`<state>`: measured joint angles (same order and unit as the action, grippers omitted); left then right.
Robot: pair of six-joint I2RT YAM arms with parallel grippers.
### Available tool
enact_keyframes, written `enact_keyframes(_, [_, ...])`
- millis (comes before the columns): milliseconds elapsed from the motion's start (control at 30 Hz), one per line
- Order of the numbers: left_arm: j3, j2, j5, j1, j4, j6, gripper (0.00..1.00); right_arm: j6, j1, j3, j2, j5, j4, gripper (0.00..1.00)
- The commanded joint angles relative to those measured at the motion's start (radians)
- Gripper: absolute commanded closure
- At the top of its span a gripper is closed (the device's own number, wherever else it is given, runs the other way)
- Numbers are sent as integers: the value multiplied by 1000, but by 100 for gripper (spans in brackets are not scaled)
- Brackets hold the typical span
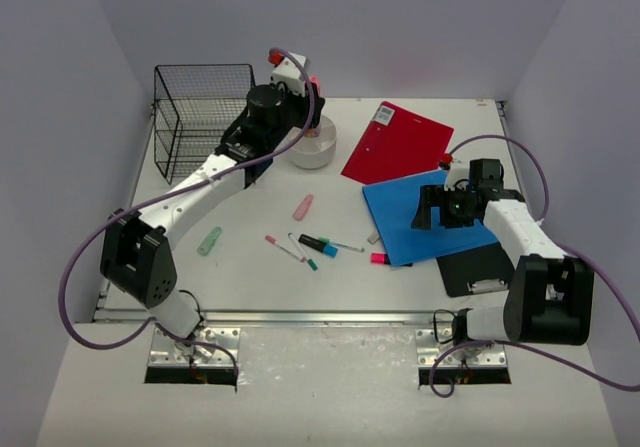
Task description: Organize the desk
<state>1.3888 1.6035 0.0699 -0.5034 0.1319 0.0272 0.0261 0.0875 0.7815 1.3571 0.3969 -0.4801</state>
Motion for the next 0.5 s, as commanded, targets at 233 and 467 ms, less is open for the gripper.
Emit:
enact_keyframes(233, [21, 135, 81, 17, 389, -23, 100, -5, 0, 21, 10, -3, 18, 1])
enact_keyframes(467, [56, 231, 173, 61, 437, -15, 100, -6, 1, 21, 21, -10, 17, 1])
